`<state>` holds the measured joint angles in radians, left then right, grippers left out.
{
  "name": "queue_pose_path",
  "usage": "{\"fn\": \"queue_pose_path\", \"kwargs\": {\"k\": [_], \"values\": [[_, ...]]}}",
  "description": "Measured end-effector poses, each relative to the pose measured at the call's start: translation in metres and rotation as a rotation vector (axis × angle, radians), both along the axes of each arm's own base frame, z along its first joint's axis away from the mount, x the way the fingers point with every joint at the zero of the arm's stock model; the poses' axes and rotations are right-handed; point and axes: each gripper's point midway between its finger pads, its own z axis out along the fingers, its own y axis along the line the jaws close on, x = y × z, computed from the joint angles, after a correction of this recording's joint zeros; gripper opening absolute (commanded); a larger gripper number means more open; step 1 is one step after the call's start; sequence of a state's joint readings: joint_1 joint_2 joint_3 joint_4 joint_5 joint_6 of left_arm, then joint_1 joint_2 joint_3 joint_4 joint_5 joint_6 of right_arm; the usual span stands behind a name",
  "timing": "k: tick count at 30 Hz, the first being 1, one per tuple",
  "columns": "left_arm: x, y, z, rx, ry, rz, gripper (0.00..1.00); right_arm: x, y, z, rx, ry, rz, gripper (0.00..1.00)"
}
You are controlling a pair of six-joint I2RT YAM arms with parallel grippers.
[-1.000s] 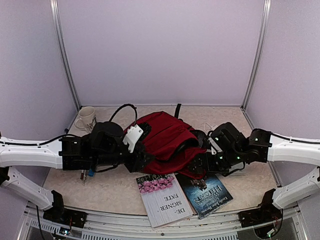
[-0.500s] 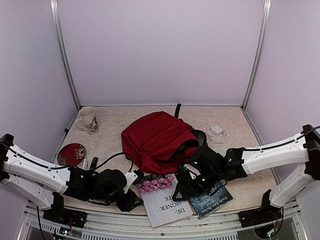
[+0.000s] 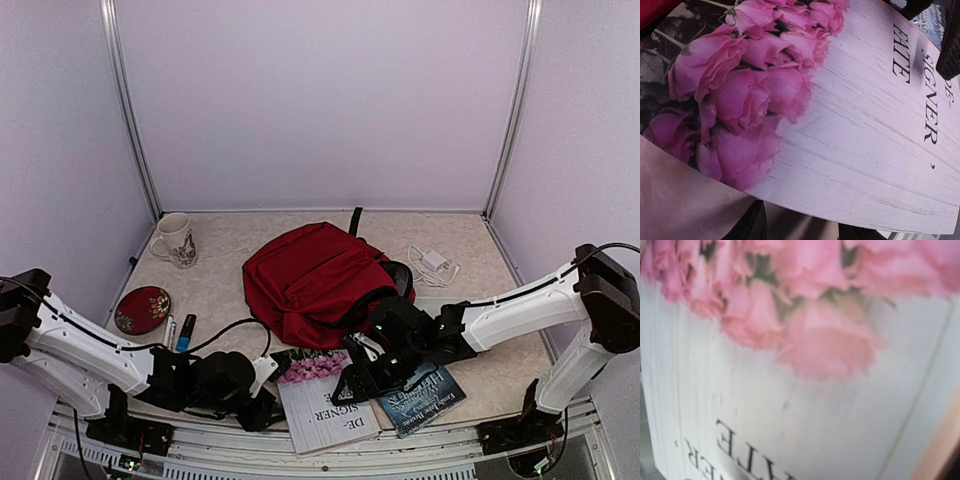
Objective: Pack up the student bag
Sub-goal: Adjust the book at the corner of the board.
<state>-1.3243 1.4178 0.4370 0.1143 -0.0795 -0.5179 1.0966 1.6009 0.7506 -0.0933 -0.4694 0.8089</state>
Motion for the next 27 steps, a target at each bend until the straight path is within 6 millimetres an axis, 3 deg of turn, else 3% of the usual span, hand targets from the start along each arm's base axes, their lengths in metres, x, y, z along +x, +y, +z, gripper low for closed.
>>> {"fn": "queue_pose_path", "kwargs": {"k": [14,17,22,25,27], "values": [[-0.014,0.008,0.004,-0.089,-0.025,-0.062,0.49,-0.009,0.013,0.007,0.082,-0.048,0.013,0.81],[-0.016,0.009,0.005,-0.086,-0.032,-0.074,0.51,-0.008,0.012,0.024,0.114,-0.091,0.008,0.82],[-0.022,0.013,0.005,-0.084,-0.038,-0.095,0.56,-0.006,0.016,0.078,0.260,-0.187,0.005,0.82],[-0.024,0.015,0.006,-0.076,-0.045,-0.110,0.58,-0.004,0.023,0.091,0.315,-0.214,0.004,0.83],[-0.025,0.016,0.005,-0.072,-0.050,-0.115,0.58,-0.002,0.026,0.087,0.314,-0.217,0.002,0.83]]}}
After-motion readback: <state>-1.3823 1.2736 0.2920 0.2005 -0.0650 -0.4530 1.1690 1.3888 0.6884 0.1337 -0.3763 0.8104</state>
